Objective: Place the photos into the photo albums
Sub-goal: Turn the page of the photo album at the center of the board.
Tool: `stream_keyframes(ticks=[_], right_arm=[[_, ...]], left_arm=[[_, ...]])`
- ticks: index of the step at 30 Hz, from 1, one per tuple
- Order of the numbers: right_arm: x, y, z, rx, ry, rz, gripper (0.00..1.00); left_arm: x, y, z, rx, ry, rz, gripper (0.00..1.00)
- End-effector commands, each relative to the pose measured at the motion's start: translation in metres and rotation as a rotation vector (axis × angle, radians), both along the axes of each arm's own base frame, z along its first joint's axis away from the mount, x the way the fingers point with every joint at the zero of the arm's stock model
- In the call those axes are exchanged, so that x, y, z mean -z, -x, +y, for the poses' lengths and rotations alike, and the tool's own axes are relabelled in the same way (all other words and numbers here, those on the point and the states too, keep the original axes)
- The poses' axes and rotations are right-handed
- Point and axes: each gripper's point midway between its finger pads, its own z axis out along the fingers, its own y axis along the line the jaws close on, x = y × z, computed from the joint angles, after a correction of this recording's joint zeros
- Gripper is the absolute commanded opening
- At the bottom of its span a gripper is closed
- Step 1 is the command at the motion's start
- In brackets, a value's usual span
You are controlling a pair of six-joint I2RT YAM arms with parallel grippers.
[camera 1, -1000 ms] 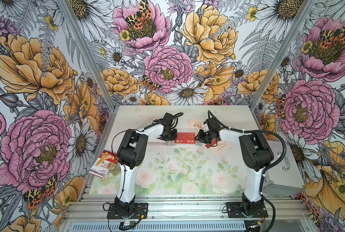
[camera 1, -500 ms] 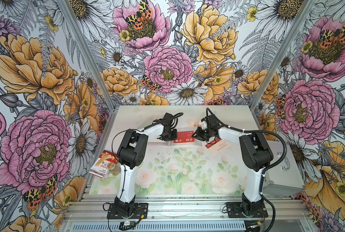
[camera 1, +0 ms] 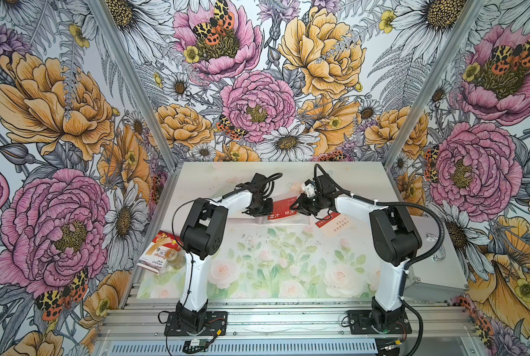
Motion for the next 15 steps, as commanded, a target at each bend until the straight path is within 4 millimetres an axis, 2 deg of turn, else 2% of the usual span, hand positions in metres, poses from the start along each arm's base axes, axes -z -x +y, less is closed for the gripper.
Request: stream_keyframes(ticks=[1,9,15], right_arm=[[-0.042,-0.008,0.011,-0.015,-0.060,-0.084,0.25],[-0.061,-0.010,0.018,-0.024,-0.084,-0.114,0.26],[-0.062,-0.012,0.034,-0.045,-0.095,-0.108,0.26]], left_arm=[[-0.006,-0.002,-0.009,0.016,0.021,-0.010,0.17],[-0.033,-0.005,-0.006,0.007,0.041,-0.060,0.17],[-0.048,-0.007,-0.002,-0.002,0.058,-0.086,0.17]])
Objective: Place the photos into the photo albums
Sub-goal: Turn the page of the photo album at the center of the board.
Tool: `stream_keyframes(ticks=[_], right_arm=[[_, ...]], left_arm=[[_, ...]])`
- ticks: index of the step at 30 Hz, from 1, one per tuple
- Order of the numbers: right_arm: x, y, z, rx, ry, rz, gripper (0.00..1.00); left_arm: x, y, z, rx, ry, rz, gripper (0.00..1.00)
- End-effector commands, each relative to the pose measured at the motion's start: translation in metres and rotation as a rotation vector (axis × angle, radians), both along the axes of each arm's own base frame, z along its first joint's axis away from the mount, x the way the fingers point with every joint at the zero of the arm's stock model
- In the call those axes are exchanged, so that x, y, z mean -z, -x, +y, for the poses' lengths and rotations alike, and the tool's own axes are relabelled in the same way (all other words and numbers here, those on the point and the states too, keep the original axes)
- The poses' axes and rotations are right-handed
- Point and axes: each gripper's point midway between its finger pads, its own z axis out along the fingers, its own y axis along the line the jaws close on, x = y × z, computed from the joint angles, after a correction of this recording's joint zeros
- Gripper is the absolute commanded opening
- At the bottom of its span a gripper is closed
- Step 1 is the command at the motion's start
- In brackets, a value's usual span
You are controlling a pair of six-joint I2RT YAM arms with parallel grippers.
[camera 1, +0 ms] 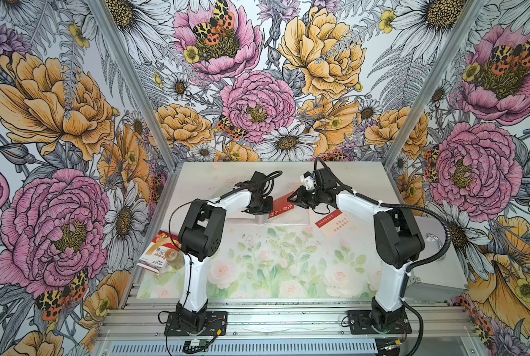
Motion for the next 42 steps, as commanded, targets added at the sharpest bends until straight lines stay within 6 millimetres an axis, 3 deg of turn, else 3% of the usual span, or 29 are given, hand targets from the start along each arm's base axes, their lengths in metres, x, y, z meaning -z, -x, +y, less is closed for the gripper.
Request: stream_keyframes(ticks=[1,18,25,27,40,42], right_arm=[[-0.022,-0.004,0.019,-0.031,-0.040,-0.043,0.27],[-0.029,-0.009,0.067,-0.108,-0.041,-0.047,0.31],[-0.031,-0.011,0.081,-0.125,-0.043,-0.051,0.43],[-0.033,-0.011,0.086,-0.131,-0.046,-0.055,0.47],[-0.034,-0.015,0.117,-0.169,-0.058,-0.066,0.69],[-0.035,-0.014,0.121,-0.175,-0.062,-0.068,0.79]], left_arm=[[-0.031,-0.004,0.000,-0.003,0.043,-0.051,0.17],[-0.053,-0.002,0.036,-0.063,0.050,-0.085,0.17],[-0.064,0.002,0.058,-0.104,0.059,-0.105,0.17],[-0.080,0.003,0.064,-0.116,0.072,-0.138,0.17],[-0.116,0.017,0.105,-0.201,0.101,-0.211,0.17],[-0.120,0.019,0.113,-0.218,0.105,-0.220,0.17]])
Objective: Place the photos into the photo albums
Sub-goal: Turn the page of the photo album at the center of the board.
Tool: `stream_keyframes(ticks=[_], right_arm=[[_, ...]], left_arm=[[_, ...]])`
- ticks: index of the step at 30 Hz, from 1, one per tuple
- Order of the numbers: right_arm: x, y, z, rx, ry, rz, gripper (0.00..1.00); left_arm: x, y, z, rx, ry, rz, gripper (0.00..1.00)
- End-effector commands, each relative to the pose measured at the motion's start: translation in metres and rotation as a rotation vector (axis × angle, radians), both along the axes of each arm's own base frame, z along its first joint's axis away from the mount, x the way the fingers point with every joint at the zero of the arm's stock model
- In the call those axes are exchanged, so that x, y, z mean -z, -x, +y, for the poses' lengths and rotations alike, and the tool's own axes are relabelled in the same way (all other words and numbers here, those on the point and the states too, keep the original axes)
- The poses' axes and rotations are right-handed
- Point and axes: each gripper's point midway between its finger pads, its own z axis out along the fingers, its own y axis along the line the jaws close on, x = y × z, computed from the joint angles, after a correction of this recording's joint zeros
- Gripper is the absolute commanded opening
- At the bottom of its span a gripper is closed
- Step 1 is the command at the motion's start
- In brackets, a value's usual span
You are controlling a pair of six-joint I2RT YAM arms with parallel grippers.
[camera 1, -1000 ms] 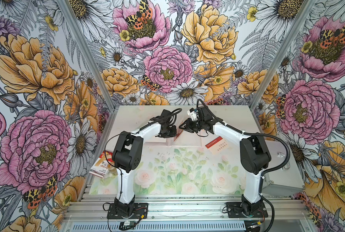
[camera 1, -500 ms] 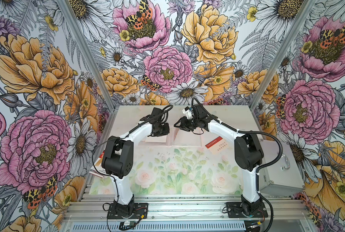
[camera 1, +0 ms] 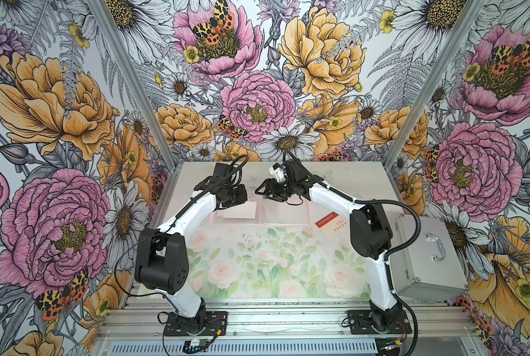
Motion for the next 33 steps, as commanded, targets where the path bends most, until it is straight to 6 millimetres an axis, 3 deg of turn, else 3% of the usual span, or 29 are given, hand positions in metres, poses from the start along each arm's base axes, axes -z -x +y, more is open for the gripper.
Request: stream_keyframes(ticks=[1,3,4,6,8,15,22,28,33], right_arm=[[-0.006,-0.003,0.011,-0.012,-0.017,-0.014,0.81],[-0.007,-0.003,0.017,-0.020,-0.023,-0.015,0.82],[-0.009,-0.002,0.021,-0.026,-0.029,-0.015,0.90],[-0.011,-0.002,0.028,-0.037,-0.040,-0.017,0.91],[-0.013,-0.002,0.034,-0.047,-0.049,-0.020,1.00],[-0.015,0.000,0.048,-0.068,-0.066,-0.019,0.99],[-0.019,0.001,0.046,-0.068,-0.062,-0.027,1.00],[-0.018,0.002,0.028,-0.034,-0.015,-0.050,1.00],[-0.005,0.000,-0.018,0.045,0.070,-0.059,0.99]], left_arm=[[-0.013,0.005,0.011,-0.018,0.026,-0.030,0.17],[-0.016,0.009,0.019,-0.035,0.032,-0.037,0.17],[-0.018,0.011,0.023,-0.046,0.035,-0.041,0.17],[-0.022,0.014,0.032,-0.065,0.037,-0.052,0.17],[-0.025,0.017,0.039,-0.082,0.043,-0.059,0.17],[-0.031,0.026,0.059,-0.125,0.059,-0.077,0.17],[-0.029,0.028,0.060,-0.128,0.066,-0.069,0.17],[-0.025,0.028,0.054,-0.112,0.076,-0.060,0.17],[-0.016,0.029,0.041,-0.081,0.089,-0.040,0.17]])
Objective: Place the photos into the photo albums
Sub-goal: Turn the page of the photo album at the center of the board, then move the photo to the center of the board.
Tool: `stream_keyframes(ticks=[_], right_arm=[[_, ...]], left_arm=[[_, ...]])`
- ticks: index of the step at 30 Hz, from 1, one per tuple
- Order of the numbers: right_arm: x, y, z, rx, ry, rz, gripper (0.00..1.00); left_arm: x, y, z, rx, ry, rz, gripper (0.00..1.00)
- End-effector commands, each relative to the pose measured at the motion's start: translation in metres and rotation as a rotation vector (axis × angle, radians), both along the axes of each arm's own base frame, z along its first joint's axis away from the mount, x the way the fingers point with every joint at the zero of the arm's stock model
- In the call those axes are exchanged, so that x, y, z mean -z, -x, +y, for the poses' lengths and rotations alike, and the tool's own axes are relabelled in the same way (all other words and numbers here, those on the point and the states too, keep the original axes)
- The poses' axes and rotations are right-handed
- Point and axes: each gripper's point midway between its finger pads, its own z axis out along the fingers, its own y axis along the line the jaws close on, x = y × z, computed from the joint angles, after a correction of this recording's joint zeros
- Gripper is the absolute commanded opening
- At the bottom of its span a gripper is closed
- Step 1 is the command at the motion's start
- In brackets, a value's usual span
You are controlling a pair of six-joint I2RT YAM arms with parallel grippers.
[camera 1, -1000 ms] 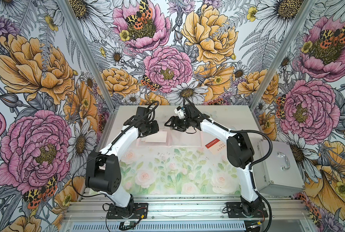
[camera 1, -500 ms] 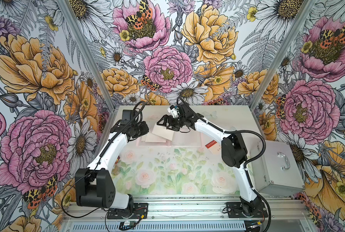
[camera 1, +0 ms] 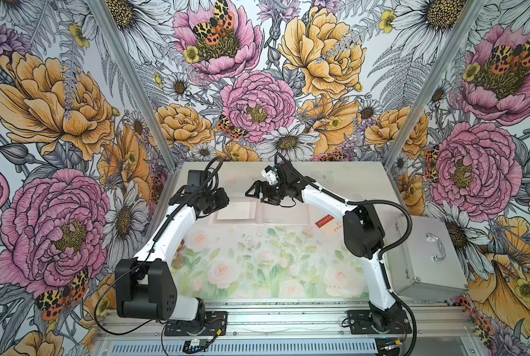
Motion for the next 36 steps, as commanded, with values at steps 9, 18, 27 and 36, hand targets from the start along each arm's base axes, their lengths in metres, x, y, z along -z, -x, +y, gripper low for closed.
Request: stream_keyframes(ticks=[9,18,27,36], right_arm=[[0.020,-0.002,-0.142,0.211,0.180,-0.035,0.97],[0.054,0.000,-0.250,0.365,0.387,0.005,0.95],[0.073,-0.011,-0.329,0.461,0.526,0.061,0.95],[0.098,-0.021,-0.351,0.466,0.603,0.108,0.95]], left_arm=[[0.022,0.000,-0.065,0.131,0.060,0.037,0.17],[0.037,0.010,-0.147,0.262,0.114,0.056,0.17],[0.056,0.019,-0.223,0.402,0.098,0.097,0.17],[0.089,0.032,-0.289,0.511,0.102,0.172,0.18]])
